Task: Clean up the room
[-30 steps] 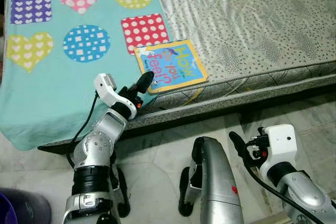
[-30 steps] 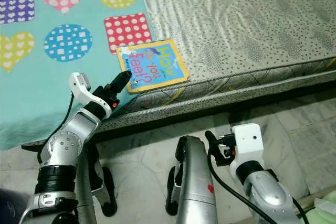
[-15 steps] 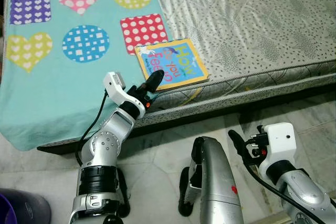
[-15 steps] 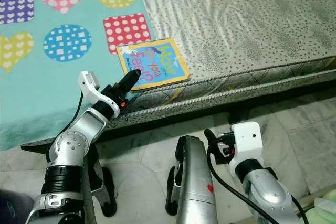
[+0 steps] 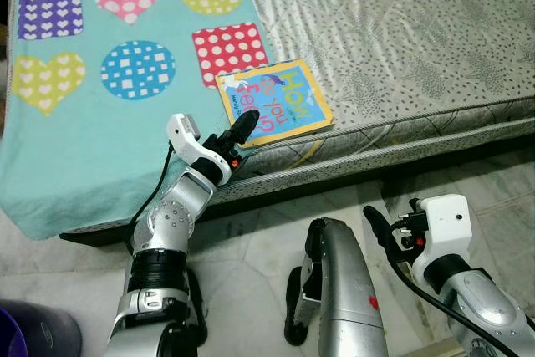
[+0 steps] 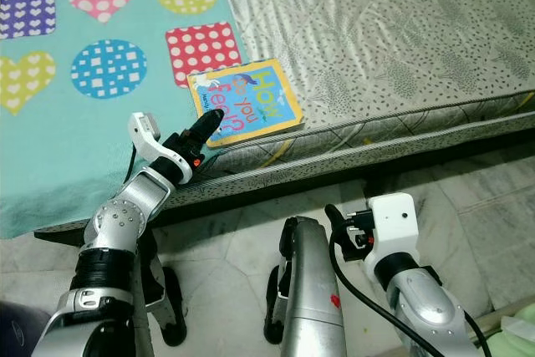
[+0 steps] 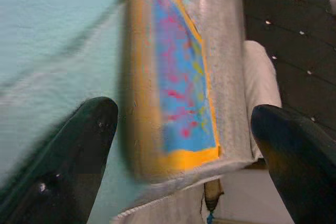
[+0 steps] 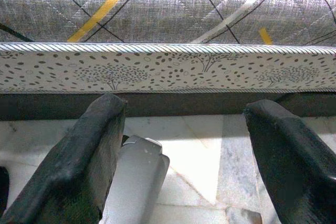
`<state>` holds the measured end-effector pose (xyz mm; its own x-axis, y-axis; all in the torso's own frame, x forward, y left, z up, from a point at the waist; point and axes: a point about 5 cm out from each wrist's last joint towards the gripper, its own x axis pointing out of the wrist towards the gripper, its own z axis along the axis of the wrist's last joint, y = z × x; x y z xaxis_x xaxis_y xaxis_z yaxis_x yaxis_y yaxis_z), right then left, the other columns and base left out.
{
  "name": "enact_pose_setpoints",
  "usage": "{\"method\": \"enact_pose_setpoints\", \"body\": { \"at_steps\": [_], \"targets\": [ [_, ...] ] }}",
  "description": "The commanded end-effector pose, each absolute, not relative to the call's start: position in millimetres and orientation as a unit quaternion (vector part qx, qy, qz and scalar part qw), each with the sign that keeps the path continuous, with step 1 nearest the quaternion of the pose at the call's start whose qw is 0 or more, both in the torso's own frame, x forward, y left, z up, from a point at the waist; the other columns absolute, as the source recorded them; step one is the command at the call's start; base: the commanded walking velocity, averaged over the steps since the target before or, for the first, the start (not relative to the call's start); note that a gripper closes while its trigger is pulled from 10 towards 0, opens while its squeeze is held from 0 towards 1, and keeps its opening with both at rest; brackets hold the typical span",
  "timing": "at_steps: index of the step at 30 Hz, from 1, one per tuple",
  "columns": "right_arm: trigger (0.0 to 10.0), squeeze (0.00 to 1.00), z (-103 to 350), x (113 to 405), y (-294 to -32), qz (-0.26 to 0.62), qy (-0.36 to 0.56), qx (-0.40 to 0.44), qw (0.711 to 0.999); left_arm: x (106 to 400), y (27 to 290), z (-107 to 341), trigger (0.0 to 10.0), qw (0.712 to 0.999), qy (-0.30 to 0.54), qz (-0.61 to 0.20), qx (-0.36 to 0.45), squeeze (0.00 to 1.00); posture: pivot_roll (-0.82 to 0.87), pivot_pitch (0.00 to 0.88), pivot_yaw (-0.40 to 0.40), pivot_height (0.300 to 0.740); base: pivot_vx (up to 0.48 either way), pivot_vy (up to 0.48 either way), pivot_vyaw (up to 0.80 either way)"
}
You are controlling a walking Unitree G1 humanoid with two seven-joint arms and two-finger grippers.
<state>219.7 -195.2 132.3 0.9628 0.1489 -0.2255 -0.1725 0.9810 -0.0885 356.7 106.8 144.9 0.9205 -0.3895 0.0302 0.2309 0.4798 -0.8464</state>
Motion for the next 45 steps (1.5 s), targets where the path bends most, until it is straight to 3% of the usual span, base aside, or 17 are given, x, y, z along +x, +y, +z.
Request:
{"method": "enact_pose_setpoints", "body": {
  "at_steps": [1,11,21,22,23,24,31,45],
  "targets": [
    [10.0,0.0,128,214,-201,0.072,0.125,-0.058,0.988,353,108,131,10.0,0.854,0.106,-0.166,-0.482,0.0,-0.25,0.358,-0.095,0.517,0.0,0.0,0.0],
    [10.0,0.0,128,214,-200,0.072,0.125,-0.058,0.988,360,115,129,10.0,0.856,0.103,-0.163,-0.48,0.0,-0.26,0.365,-0.098,0.517,0.0,0.0,0.0],
    [10.0,0.0,133,213,-202,0.064,0.119,-0.061,0.989,373,85,135,10.0,0.837,0.14,-0.234,-0.475,0.0,-0.28,0.368,-0.089,0.517,0.0,0.0,0.0],
    [10.0,0.0,133,213,-202,0.064,0.118,-0.061,0.989,373,83,135,9.6,0.835,0.143,-0.237,-0.475,0.0,-0.28,0.368,-0.088,0.517,0.0,0.0,0.0],
    [10.0,0.0,133,213,-202,0.064,0.118,-0.061,0.989,374,79,137,5.7,0.832,0.147,-0.247,-0.475,0.0,-0.28,0.369,-0.087,0.517,0.0,0.0,0.0],
    [10.0,0.0,133,213,-202,0.063,0.118,-0.061,0.989,374,75,137,0.0,0.829,0.154,-0.253,-0.475,0.0,-0.28,0.368,-0.086,0.517,0.0,0.0,0.0],
    [10.0,0.0,133,215,-200,0.062,0.115,-0.06,0.99,367,55,131,0.0,0.814,0.189,-0.29,-0.466,0.0,-0.27,0.359,-0.079,0.517,0.0,0.0,0.0],
    [10.0,0.0,131,221,-193,0.091,0.111,-0.033,0.989,369,77,123,0.0,0.794,0.179,-0.253,-0.524,0.0,-0.25,0.333,-0.066,0.517,0.0,0.0,0.0]
  ]
}}
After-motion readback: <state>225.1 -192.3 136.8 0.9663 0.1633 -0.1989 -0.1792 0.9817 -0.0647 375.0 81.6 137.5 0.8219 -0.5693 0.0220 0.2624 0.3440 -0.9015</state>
